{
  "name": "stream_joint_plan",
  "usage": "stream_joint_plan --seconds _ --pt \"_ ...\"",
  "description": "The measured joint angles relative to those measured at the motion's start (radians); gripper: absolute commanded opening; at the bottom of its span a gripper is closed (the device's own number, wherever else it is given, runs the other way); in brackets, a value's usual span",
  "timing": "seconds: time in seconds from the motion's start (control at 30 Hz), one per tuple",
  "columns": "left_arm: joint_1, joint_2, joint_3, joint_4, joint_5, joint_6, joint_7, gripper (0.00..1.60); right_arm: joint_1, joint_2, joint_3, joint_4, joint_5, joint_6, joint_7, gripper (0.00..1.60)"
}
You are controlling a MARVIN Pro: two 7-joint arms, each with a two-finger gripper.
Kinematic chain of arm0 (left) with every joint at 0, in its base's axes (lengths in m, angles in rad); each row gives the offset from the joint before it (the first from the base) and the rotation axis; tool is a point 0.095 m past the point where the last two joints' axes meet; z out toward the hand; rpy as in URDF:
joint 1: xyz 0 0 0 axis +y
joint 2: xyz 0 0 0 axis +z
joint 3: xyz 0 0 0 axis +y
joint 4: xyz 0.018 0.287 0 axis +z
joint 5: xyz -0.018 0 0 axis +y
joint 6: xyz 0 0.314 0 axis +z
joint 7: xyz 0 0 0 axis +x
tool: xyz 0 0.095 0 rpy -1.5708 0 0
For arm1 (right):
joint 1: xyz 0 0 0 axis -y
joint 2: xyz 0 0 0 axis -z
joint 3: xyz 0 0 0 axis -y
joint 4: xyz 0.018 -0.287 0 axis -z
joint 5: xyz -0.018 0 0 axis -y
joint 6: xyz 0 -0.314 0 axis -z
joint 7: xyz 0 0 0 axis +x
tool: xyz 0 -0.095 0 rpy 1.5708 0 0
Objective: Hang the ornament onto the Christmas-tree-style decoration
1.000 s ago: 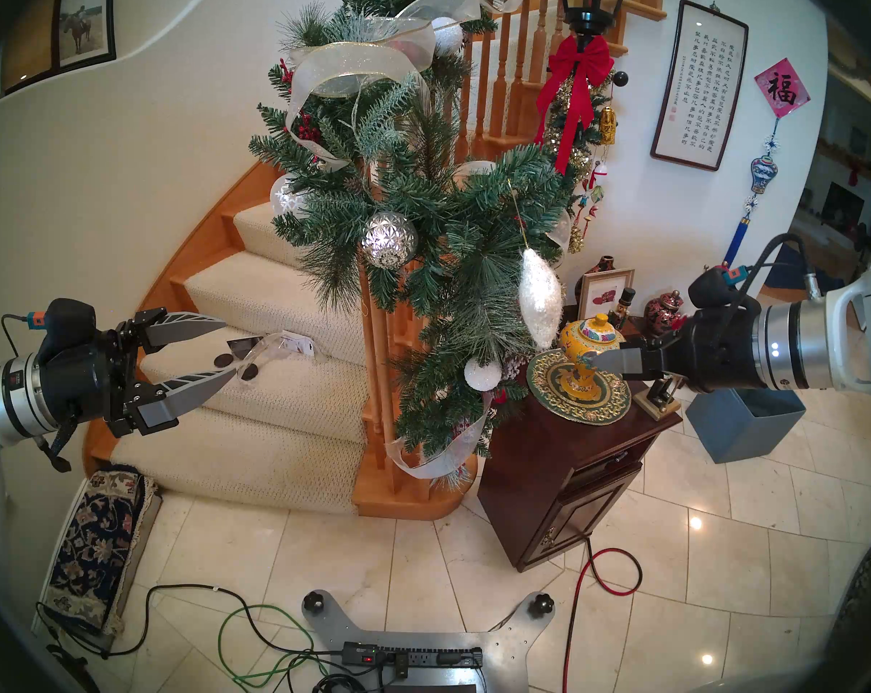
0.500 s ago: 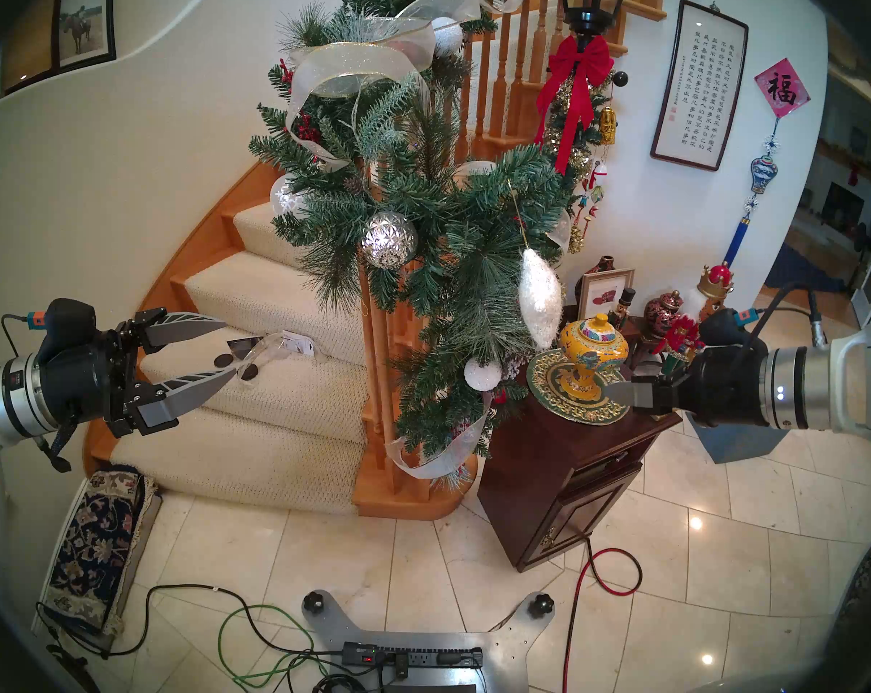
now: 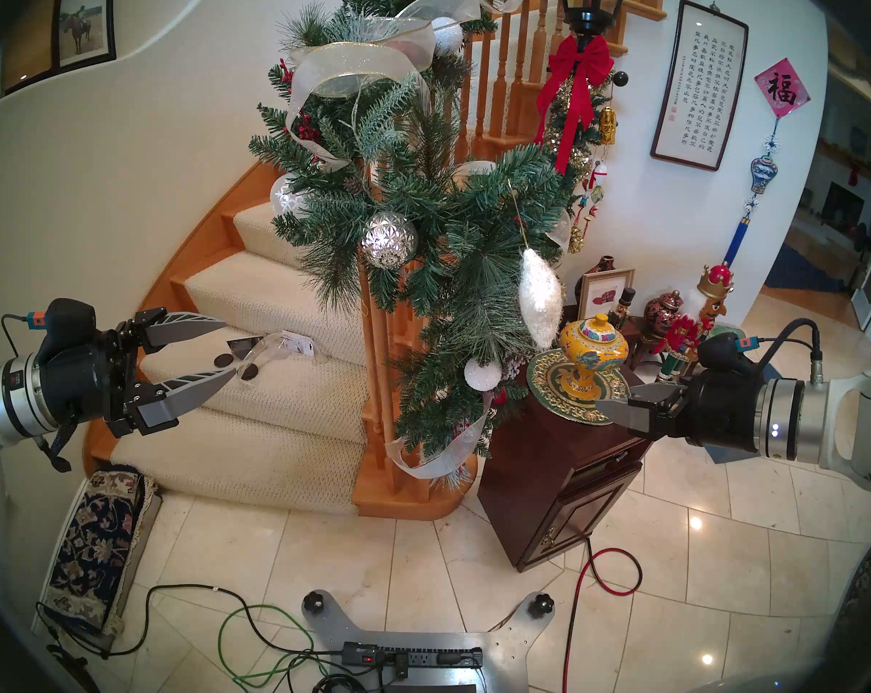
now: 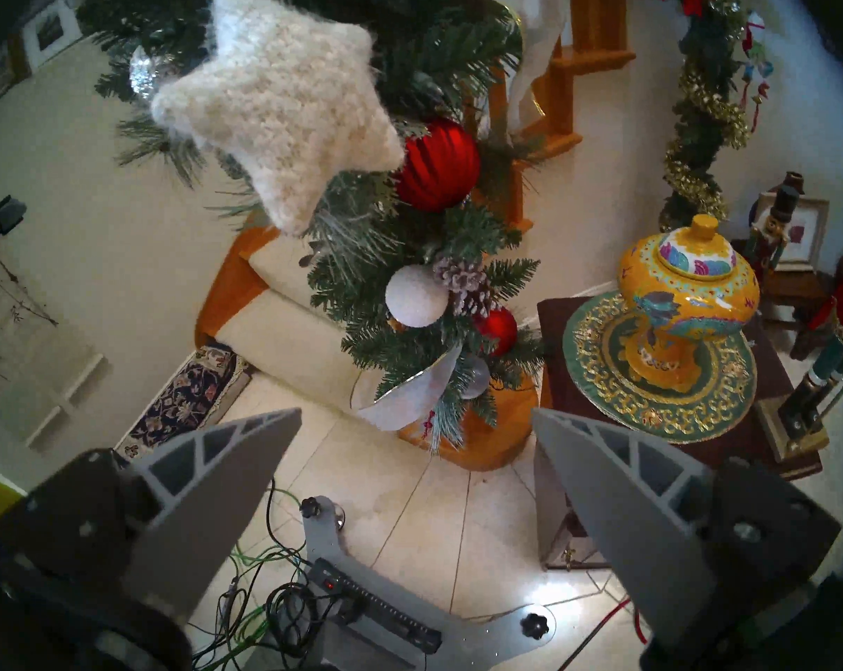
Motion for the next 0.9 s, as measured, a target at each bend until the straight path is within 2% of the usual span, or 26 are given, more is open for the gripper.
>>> stream_joint_plan --seconds 0.27,0.47,0.9 --pt "0.0 0.0 0.0 0.0 0.0 0.0 0.0 1.6 0.023 -0.026 -0.069 0.0 -0.071 -0.122 0.061 1.6" --pt "0.0 0.0 0.0 0.0 0.0 0.0 0.0 1.6 0.022 -0.045 -0.072 0.0 -0.105 -0.225 0.079 1.6" --pt "0.0 0.0 0.0 0.0 0.0 0.0 0.0 1.6 -0.027 -0.057 -0.072 0.0 -0.138 -0.31 0.063 1.6"
